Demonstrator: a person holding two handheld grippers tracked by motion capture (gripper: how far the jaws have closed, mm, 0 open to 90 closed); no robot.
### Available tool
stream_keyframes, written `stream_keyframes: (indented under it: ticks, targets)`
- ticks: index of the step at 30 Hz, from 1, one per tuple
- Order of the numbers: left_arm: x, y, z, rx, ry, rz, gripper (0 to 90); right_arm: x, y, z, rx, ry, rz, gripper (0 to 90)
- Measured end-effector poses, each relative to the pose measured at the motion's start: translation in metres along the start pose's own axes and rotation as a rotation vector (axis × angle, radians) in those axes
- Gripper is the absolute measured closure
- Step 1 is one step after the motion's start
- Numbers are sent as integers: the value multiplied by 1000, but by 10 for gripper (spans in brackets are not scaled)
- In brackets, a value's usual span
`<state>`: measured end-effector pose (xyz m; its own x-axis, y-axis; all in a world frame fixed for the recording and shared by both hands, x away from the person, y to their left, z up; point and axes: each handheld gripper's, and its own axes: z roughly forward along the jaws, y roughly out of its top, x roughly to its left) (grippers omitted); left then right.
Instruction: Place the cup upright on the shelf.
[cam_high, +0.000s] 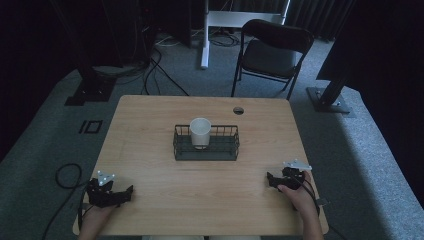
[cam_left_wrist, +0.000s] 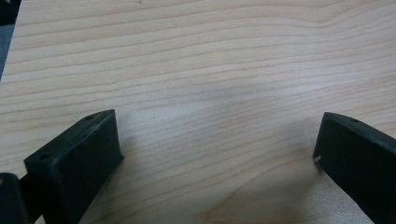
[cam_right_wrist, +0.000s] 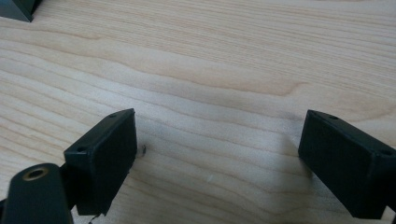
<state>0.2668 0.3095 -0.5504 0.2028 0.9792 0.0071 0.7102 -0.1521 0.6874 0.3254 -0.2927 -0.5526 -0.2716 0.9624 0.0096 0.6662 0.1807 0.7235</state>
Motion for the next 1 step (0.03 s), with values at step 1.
stream_keyframes:
  ticks: [1]
  targets:
    - [0,0,0,0,0,0,8,0,0,0,0,0,0,110]
